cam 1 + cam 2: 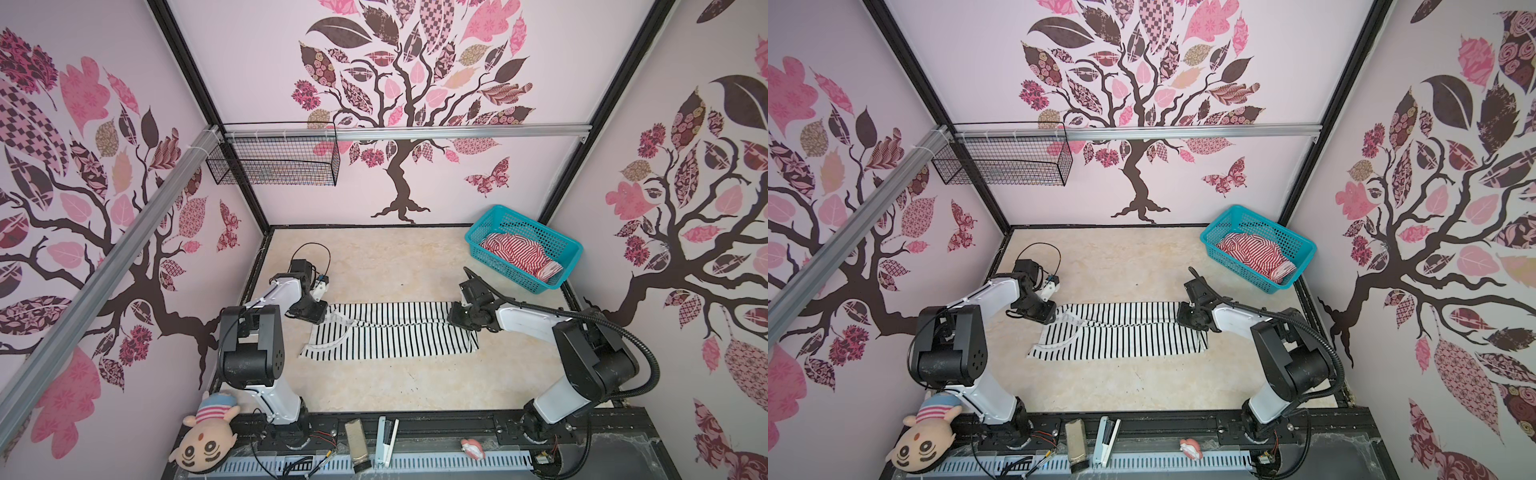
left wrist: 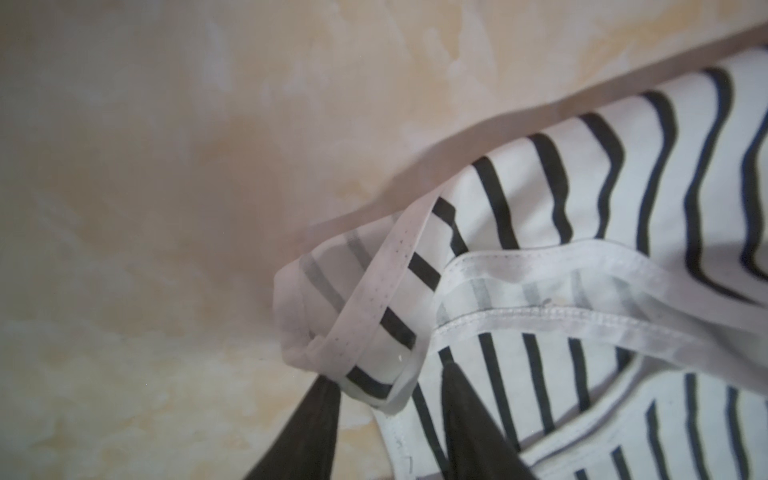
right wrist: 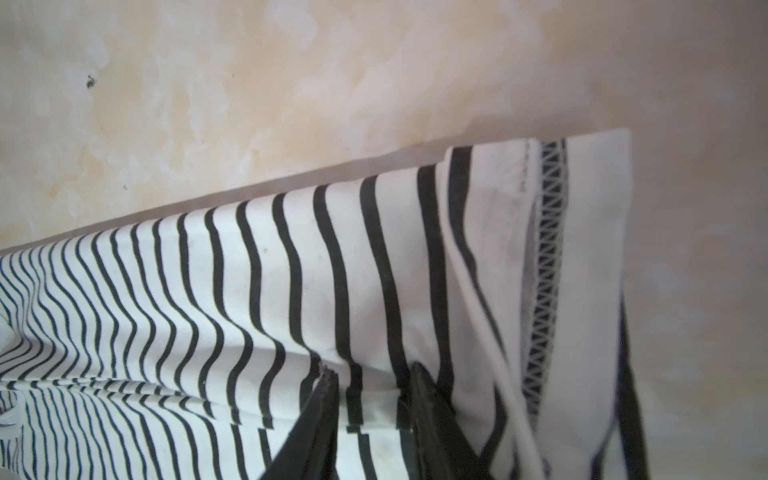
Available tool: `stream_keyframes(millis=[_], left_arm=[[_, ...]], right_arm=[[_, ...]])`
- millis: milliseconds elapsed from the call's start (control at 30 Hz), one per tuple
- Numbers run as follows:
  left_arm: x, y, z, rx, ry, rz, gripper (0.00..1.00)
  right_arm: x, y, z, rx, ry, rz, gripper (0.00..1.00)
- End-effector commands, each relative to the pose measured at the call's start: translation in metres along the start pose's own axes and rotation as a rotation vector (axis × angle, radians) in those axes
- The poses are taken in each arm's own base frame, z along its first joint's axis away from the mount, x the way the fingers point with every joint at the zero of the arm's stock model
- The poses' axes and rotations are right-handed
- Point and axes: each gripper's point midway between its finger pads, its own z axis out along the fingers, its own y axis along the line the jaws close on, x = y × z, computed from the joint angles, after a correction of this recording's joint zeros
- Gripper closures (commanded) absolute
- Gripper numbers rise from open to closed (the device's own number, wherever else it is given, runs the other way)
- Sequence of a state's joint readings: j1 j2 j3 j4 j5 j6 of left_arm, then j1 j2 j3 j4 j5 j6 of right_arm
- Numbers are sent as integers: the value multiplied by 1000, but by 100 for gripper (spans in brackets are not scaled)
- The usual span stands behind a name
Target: Fold and stack the tank tops
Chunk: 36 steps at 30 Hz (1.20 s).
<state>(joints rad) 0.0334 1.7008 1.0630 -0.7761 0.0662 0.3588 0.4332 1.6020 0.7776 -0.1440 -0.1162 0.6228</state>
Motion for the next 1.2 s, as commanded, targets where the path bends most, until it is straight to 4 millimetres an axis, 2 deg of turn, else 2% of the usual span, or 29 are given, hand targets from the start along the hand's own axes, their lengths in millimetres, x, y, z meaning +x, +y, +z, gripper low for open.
stream_keyframes(millis=[0,100,233,300,467,600,733,800,900,967,1167], left_arm=[[-7,6,-3,13,-19,-11,77],[-7,13,-8,19,-29,-32,92],[-3,24,-10,1,-28,-34,94],[-1,29,-6,-17,-16,-28,90],[3,35,7,-27,33,-14,62],[1,41,5,-59,33,-19,57],[-8,49,-18,-124,-41,-52,55],[-13,46,-33,-135,-89,-64,54],[-20,30,-51,-125,-140,-32,54],[-21,5,-55,-84,-147,29,54],[-15,-76,-41,140,-105,158,57]], right_arm=[[17,-20,1,70,49,5,71],[18,-21,0,76,48,5,73],[19,-23,-1,86,45,4,73],[19,-24,0,91,46,2,73],[19,-22,-2,82,50,6,72],[14,-13,-10,46,40,-2,67],[6,1,-26,-3,12,-17,63],[0,5,-34,-7,-9,-23,63],[-8,6,-41,5,-35,-33,62],[-10,5,-39,19,-38,-40,63],[-15,0,-26,64,-30,-41,77]])
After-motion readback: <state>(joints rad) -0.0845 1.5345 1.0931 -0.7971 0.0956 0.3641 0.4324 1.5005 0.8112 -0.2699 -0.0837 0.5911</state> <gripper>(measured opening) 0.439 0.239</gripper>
